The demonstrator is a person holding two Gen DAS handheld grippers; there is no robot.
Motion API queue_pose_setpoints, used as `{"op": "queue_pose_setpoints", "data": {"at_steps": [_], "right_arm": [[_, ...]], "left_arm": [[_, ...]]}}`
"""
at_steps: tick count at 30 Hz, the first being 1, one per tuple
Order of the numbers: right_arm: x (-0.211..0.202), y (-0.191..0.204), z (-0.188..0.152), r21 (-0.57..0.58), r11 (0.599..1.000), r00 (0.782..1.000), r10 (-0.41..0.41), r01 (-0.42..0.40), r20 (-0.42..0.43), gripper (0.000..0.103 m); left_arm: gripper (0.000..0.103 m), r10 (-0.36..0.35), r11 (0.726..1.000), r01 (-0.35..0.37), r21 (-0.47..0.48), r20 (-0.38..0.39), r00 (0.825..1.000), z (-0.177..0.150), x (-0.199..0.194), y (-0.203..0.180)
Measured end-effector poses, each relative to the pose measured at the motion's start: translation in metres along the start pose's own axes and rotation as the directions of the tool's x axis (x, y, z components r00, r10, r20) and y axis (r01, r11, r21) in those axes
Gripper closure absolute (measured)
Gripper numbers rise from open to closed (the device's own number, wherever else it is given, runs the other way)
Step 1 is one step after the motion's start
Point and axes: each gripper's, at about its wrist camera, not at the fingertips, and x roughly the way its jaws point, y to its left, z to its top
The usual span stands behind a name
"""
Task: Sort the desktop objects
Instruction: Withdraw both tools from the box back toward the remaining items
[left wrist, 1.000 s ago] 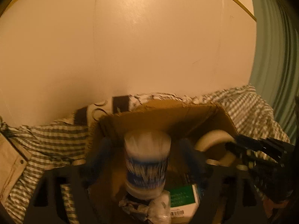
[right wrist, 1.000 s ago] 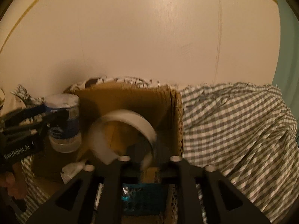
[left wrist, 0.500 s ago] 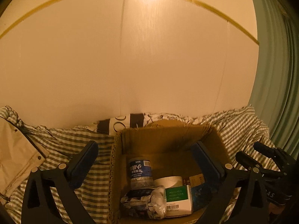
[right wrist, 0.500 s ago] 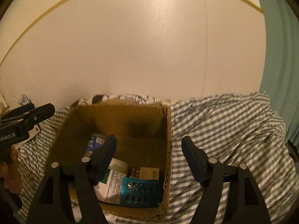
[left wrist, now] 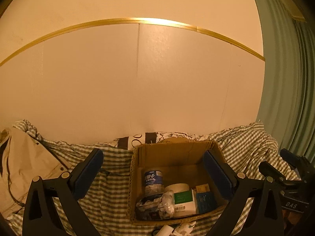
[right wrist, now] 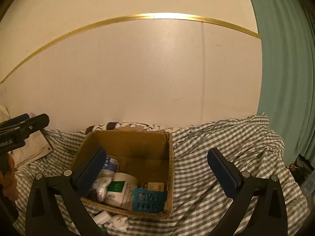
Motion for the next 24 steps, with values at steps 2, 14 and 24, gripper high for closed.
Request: {"op": "queue_pose_setpoints", "data": {"at_steps": [2, 14, 24], "right_arm": [[-0.008, 0.002, -0.003, -0.017, 1.000, 1.000, 0.002, -0.002, 0.002, 0.000], [-0.039, 0.006, -0.021, -0.050, 0.999, 1.000, -0.001, 0.001, -0.014, 0.000], [-0.048, 0.010, -0.055, -0.035, 0.999, 0.996, 0.012, -0.016, -0.093, 0.000]], "left_arm": [[0.000, 0.014, 1.000, -0.014, 0.004, 0.006, 1.000, -0.003, -0.005, -0.001], [0.000, 0.026, 0.998, -0.026, -0.049, 0.015, 1.000, -0.020, -0.036, 0.015], [0.000, 0.030, 0.999, -0.029, 0.013, -0.075, 0.997, -0.051, -0.040, 0.017]]}}
